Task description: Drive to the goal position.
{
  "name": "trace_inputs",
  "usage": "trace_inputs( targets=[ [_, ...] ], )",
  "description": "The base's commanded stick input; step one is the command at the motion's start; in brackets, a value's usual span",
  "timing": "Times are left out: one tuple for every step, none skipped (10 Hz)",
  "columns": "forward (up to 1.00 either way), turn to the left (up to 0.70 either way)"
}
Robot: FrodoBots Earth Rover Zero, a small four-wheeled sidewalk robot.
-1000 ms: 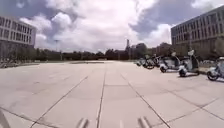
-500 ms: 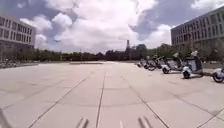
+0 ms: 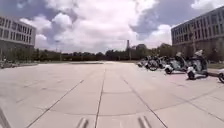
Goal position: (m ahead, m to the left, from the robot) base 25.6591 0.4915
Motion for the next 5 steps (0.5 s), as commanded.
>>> trace_inputs(
  targets=[
    [0.50,0.00],
    [0.50,0.00],
    [0.50,0.00],
    [0.50,0.00],
    [0.50,0.00]
  ],
)
